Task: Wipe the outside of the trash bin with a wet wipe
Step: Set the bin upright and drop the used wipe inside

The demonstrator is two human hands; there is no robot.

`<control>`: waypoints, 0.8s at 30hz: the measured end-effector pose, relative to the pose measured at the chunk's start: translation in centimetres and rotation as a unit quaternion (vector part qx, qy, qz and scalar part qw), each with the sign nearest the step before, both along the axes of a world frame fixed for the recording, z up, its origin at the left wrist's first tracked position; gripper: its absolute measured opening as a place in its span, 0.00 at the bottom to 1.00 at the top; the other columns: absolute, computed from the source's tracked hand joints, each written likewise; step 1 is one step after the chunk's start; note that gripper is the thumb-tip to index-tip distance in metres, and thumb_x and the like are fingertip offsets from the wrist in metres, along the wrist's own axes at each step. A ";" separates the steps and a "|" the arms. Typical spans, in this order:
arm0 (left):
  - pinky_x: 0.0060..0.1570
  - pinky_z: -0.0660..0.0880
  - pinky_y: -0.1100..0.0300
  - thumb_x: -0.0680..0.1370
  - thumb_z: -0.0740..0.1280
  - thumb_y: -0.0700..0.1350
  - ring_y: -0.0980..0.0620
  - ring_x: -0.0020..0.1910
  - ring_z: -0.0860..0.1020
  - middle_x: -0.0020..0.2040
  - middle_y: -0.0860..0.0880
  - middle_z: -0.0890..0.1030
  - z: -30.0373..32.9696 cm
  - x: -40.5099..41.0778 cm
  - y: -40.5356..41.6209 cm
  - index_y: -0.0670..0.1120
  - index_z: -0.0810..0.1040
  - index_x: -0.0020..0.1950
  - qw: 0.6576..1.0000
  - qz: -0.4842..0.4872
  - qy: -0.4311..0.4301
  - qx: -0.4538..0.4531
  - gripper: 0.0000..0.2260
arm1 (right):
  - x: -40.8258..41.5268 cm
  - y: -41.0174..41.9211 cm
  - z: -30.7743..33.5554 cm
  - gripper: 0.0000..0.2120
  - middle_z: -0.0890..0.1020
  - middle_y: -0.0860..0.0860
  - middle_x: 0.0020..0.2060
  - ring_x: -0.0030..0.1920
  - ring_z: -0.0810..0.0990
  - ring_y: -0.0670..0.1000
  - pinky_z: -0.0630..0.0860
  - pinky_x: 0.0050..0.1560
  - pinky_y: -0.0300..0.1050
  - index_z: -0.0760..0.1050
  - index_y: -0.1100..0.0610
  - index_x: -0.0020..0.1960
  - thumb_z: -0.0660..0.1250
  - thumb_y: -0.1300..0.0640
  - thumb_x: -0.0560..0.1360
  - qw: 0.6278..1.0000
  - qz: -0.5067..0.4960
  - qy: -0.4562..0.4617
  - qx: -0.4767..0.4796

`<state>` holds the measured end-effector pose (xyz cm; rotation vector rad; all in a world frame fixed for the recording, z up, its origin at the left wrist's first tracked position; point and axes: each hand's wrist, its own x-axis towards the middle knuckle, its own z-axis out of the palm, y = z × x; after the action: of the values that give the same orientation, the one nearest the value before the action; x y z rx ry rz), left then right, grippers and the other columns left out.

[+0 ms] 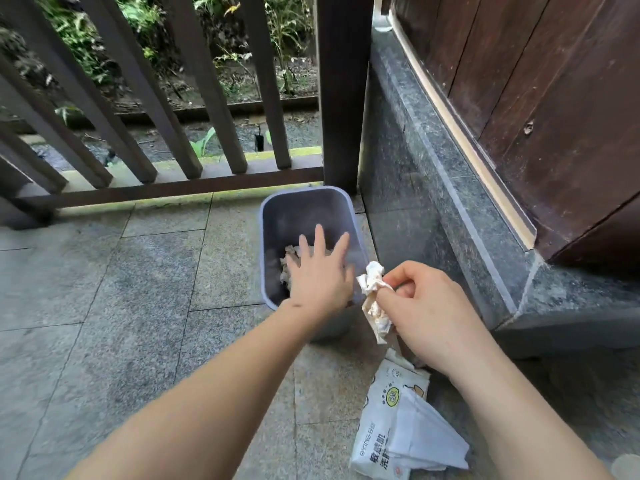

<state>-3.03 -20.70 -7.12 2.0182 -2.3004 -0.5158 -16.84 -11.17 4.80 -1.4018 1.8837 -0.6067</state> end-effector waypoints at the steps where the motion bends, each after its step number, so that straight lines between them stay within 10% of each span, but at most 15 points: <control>1: 0.74 0.51 0.30 0.83 0.56 0.54 0.34 0.80 0.45 0.84 0.43 0.45 1.1 1.3 1.2 0.59 0.52 0.82 1.000 0.009 -0.010 -0.004 0.27 | 0.3 0.0 0.0 0.04 0.80 0.47 0.32 0.37 0.80 0.48 0.69 0.33 0.42 0.77 0.49 0.41 0.67 0.49 0.71 1.000 0.005 0.000 0.005; 6: 0.73 0.49 0.28 0.82 0.57 0.53 0.34 0.80 0.47 0.84 0.44 0.48 6.0 6.6 7.4 0.61 0.54 0.80 0.998 0.020 -0.050 0.020 0.27 | 2.0 -0.3 -0.5 0.06 0.81 0.45 0.37 0.43 0.82 0.49 0.73 0.38 0.41 0.80 0.48 0.48 0.69 0.50 0.73 0.999 -0.005 -0.014 -0.033; 12: 0.73 0.49 0.28 0.81 0.58 0.54 0.34 0.80 0.45 0.84 0.46 0.44 9.6 8.2 12.8 0.63 0.47 0.80 0.997 0.042 -0.028 0.063 0.30 | 4.0 -0.2 -0.7 0.36 0.74 0.50 0.68 0.63 0.77 0.48 0.71 0.59 0.39 0.61 0.47 0.77 0.72 0.55 0.74 0.995 0.063 -0.079 0.021; 18: 0.73 0.54 0.30 0.82 0.57 0.55 0.34 0.80 0.50 0.84 0.45 0.48 9.9 7.7 11.9 0.61 0.48 0.82 0.997 0.007 -0.053 0.060 0.30 | 3.3 1.0 -1.5 0.30 0.73 0.51 0.70 0.67 0.73 0.54 0.68 0.55 0.43 0.64 0.48 0.75 0.67 0.50 0.75 0.992 0.107 0.053 0.041; 24: 0.73 0.56 0.32 0.82 0.56 0.58 0.36 0.80 0.51 0.83 0.46 0.52 6.2 6.7 9.0 0.62 0.52 0.81 0.996 0.046 0.001 0.076 0.28 | 3.3 0.1 -5.0 0.30 0.63 0.51 0.76 0.75 0.58 0.55 0.61 0.71 0.50 0.61 0.51 0.77 0.63 0.47 0.77 0.979 0.123 0.135 0.089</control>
<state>3.62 -11.72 -0.96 2.1762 -2.2182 -0.7058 -13.54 -11.11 -0.24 -1.6274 1.8734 -0.1271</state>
